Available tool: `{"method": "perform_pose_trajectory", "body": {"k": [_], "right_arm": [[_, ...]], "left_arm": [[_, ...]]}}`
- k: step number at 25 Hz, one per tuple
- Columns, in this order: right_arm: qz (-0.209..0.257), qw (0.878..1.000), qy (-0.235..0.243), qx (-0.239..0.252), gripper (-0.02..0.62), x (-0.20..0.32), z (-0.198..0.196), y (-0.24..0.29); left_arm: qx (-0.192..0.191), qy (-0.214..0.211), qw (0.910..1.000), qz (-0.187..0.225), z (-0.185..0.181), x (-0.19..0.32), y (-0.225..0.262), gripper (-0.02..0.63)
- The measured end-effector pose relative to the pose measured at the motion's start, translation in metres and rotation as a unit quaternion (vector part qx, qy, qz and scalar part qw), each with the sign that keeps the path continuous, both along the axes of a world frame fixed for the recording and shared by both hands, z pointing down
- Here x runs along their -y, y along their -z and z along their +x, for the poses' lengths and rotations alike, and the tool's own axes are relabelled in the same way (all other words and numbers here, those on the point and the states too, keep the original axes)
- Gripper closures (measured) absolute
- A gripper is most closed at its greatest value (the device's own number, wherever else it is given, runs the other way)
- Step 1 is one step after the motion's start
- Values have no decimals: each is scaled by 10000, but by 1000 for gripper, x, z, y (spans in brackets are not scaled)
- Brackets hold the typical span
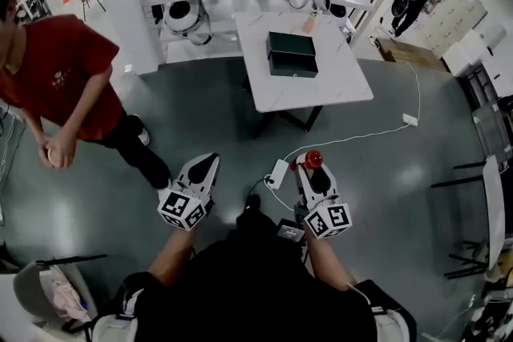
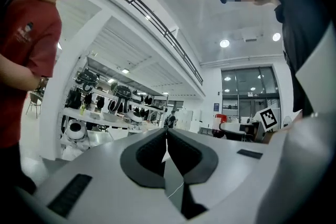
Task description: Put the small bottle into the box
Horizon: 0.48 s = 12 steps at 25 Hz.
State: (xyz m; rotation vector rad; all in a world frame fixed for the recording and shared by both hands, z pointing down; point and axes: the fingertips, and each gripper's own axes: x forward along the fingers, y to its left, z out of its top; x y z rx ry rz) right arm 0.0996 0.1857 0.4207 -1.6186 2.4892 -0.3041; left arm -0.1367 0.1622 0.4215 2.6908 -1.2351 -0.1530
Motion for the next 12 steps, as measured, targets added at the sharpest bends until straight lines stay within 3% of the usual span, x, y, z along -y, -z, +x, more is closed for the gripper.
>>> {"method": "perform_pose_trajectory", "body": {"k": [7, 12], "right_arm": [[-102, 9998, -114, 97, 385, 82, 13, -20], [-106, 9999, -71, 108, 385, 171, 27, -11]], "left_arm": [[-17, -25, 9999, -107, 10, 94, -12, 584], [-9, 92, 9998, -170, 17, 185, -6, 584]]}}
